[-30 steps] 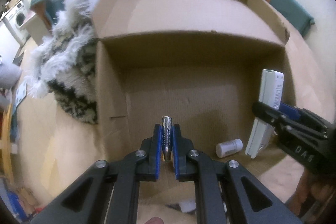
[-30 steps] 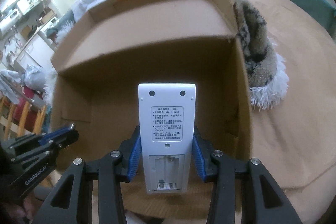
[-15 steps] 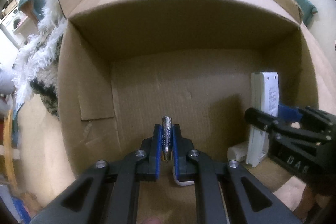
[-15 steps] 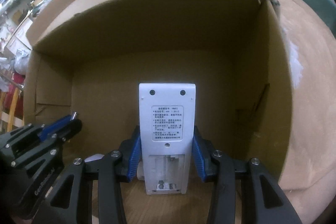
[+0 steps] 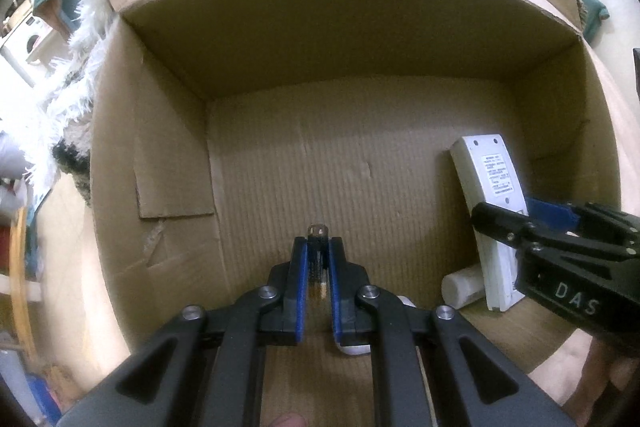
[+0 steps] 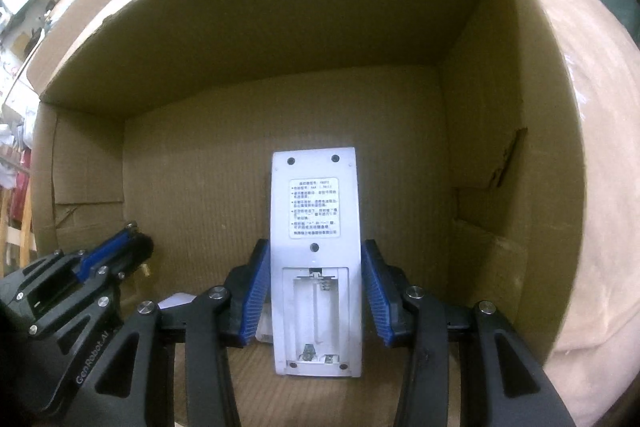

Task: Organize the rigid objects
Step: 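Lower battery and remote device into the box and open both tools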

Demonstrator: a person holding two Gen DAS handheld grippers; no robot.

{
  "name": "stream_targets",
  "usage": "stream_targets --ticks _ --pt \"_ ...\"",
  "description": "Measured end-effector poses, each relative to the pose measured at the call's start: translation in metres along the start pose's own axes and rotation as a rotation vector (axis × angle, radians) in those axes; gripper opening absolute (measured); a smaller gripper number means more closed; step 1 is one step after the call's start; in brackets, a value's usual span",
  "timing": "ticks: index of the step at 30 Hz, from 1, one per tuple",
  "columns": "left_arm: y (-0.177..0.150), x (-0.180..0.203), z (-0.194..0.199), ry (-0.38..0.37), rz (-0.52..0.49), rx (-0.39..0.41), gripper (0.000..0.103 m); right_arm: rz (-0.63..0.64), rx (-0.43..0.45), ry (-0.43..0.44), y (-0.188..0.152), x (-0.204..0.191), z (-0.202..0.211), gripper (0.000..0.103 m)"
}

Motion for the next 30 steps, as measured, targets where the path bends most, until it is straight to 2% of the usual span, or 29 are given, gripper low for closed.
stream_targets --ticks 4,6,8,9,12,17,19,21,24,30 --pt "-0.005 -0.002 0.0 0.0 -0.005 -0.008 0.009 -0.015 0.0 0.01 -0.005 0.002 0.001 0.049" --pt "-0.004 -0.006 0.001 0.001 -0.002 -0.011 0.009 -0.034 0.005 0.028 -0.004 0.004 0.004 0.06" --pt "-0.002 -0.008 0.0 0.001 0.0 -0.011 0.01 -0.052 0.019 0.064 -0.002 0.006 0.007 0.064" --pt "-0.001 -0.008 0.001 0.002 0.0 -0.008 0.013 -0.055 0.024 0.074 0.0 0.006 0.008 0.067" --pt "0.003 -0.006 0.006 -0.009 0.003 -0.001 0.034 -0.048 0.035 0.095 0.002 0.003 0.01 0.075" --pt "0.005 0.006 0.017 -0.027 -0.026 0.029 0.059 -0.017 0.064 0.133 0.005 -0.005 0.017 0.09" --pt "0.006 0.013 0.021 -0.043 -0.041 0.04 0.077 -0.008 0.091 0.159 0.009 -0.01 0.023 0.096" --pt "0.007 0.015 0.026 -0.023 -0.049 0.059 0.089 0.006 0.118 0.169 0.011 -0.017 0.028 0.1" --pt "0.008 0.012 0.029 0.013 -0.045 0.075 0.09 0.025 0.152 0.167 0.014 -0.021 0.033 0.101" --pt "0.004 0.002 0.028 0.0 0.009 0.038 0.09 0.045 0.169 0.15 0.014 -0.025 0.036 0.102"
Point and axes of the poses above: each gripper's, at about its wrist camera, not at the fingertips, and z roughly against the way its jaws point, x to its right, y to its top, the point moved 6 cm from there along -z, roughly the way its jaws point, and after that the axes turned 5 degrees about y, right-handed, at the moved point
